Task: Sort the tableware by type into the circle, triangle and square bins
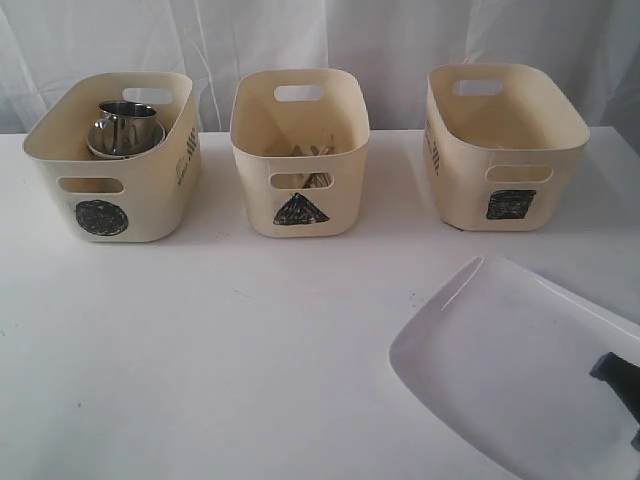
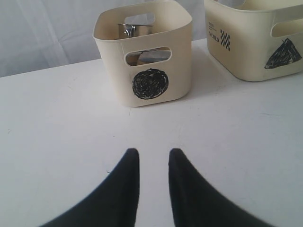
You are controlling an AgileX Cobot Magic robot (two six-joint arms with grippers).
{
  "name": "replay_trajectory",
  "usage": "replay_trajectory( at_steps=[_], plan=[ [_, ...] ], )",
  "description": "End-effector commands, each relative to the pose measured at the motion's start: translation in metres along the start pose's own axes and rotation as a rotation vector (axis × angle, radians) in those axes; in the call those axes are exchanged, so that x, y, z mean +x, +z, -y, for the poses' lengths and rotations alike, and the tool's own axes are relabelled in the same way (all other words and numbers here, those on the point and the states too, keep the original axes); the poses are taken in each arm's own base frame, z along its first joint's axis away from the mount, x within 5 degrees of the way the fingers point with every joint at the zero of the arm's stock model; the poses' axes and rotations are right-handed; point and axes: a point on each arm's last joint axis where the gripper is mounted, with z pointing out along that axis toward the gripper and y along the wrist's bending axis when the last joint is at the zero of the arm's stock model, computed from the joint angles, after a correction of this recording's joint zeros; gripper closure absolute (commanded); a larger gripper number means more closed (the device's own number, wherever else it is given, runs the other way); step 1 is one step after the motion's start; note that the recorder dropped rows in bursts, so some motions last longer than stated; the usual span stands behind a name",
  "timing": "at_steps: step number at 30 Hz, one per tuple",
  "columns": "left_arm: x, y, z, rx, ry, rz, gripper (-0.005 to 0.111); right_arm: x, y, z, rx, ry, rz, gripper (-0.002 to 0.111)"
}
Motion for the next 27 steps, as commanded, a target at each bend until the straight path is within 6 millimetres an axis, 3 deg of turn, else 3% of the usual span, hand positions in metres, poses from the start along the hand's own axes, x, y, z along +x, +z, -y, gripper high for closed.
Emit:
replay_trajectory(
  at_steps=[1,8,21,27],
  plan=[
    [0.000,0.000,0.000,0.000,-0.011,0.005,0.078,0.003,-0.011,0.004,-0.007,-0.042,0.012,0.108],
    [0.000,0.000,0.000,0.000,-0.011,0.005,0.078,0.003,-0.026,0.005,-0.051,-0.043,0.057,0.108],
    [0.000,0.000,0.000,0.000,-0.011,0.005,0.078,0.006,-0.030,0.006,-0.050,-0.058,0.039,0.108],
    [0.000,0.000,0.000,0.000,-0.011,0.005,0.078,0.004,-0.045,0.004,-0.128,-0.086,0.108,0.108]
  ],
)
